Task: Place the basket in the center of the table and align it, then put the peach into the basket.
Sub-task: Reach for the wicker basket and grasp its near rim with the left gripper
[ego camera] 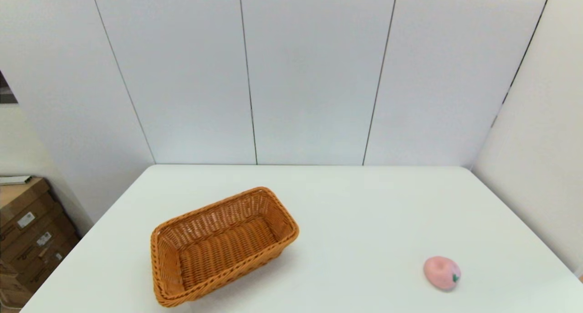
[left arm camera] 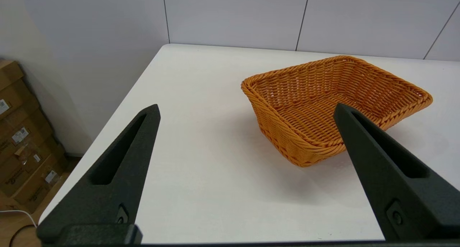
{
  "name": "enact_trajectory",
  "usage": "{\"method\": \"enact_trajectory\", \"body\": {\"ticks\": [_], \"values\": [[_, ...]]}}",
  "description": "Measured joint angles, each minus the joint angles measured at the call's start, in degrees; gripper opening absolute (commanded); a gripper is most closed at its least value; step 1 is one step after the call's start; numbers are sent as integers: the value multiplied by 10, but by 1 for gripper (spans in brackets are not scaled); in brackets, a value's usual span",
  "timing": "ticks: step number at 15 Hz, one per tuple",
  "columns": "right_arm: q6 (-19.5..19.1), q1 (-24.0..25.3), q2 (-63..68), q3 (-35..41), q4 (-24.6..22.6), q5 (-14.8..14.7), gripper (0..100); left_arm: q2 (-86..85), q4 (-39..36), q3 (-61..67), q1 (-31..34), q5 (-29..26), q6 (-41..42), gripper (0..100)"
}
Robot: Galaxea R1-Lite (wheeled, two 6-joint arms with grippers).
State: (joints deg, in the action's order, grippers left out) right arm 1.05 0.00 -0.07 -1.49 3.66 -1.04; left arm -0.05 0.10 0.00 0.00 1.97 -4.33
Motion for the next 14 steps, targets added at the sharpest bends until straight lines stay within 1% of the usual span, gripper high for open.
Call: {"method": "enact_trajectory", "body": {"ticks": [9, 12, 14], "values": [[0, 0, 0, 0, 0, 0, 100, 0, 2, -12, 0, 1, -10, 100], [0, 0, 0, 0, 1, 0, 100, 15, 38, -102, 0, -1, -57, 100], [0, 0, 0, -1, 1, 0, 100, 70, 57, -160, 0, -2, -91, 100]]}}
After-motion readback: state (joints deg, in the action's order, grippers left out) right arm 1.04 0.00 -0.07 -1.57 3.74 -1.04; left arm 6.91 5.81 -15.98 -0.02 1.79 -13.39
